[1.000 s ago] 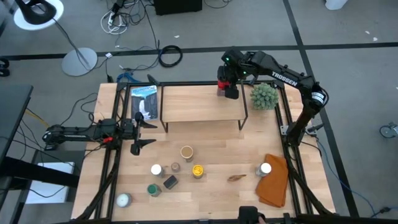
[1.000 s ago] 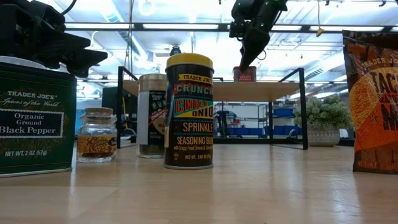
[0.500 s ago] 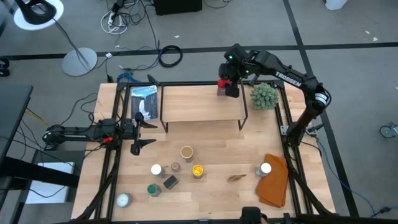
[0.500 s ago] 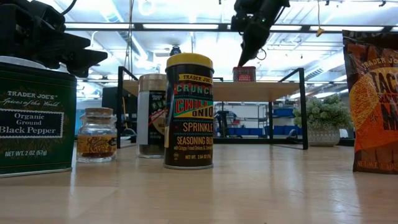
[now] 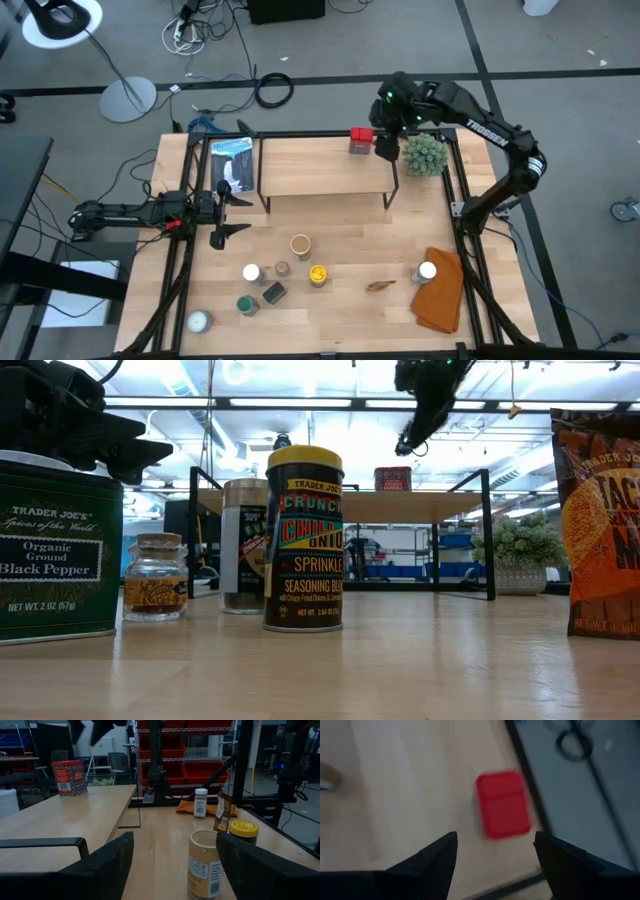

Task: Shelf spices
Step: Put the right white seasoning bottle on the shelf aligned with the other red seasoning can

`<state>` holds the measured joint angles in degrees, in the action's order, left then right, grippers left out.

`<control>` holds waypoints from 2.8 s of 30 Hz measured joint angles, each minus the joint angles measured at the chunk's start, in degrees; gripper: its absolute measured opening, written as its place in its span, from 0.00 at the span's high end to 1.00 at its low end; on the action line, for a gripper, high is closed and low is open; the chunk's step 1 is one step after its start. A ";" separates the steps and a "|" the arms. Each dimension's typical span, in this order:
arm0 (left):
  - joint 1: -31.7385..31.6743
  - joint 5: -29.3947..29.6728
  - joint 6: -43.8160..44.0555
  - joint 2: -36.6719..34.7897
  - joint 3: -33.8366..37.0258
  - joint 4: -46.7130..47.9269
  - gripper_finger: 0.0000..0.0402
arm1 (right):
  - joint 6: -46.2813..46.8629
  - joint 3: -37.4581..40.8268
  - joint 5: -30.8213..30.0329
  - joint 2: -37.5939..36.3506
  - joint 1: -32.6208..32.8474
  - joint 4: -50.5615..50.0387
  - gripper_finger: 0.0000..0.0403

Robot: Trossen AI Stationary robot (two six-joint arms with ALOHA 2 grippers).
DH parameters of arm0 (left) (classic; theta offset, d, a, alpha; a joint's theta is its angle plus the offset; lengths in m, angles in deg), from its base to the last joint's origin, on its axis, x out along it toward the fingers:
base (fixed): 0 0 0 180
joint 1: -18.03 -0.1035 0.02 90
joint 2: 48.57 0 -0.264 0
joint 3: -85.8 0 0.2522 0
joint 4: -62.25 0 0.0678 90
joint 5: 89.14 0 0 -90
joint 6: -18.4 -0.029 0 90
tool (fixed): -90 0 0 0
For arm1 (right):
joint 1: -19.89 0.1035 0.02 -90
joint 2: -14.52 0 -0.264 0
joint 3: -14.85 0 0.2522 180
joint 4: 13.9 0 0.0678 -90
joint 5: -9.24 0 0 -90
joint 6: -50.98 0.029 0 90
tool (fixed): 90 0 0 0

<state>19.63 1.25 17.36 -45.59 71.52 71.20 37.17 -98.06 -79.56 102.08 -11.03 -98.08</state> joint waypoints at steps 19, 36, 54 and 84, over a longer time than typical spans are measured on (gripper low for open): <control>-0.02 0.00 0.00 0.02 0.00 0.00 0.28 | 28.34 0.04 -9.12 -1.71 26.39 -14.65 0.59; 0.01 0.02 0.02 0.00 0.01 0.00 0.28 | 69.53 3.67 -27.54 -2.52 63.85 -15.18 0.62; 0.00 0.02 0.01 0.02 0.00 0.00 0.28 | 126.20 23.38 -28.59 -2.39 90.69 -7.10 0.66; -0.02 0.00 0.00 0.00 0.00 0.02 0.28 | 144.74 30.60 -20.00 8.01 96.64 1.60 0.84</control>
<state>19.62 1.25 17.36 -45.59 71.52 71.22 181.92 -67.47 -99.56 110.09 85.61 -96.48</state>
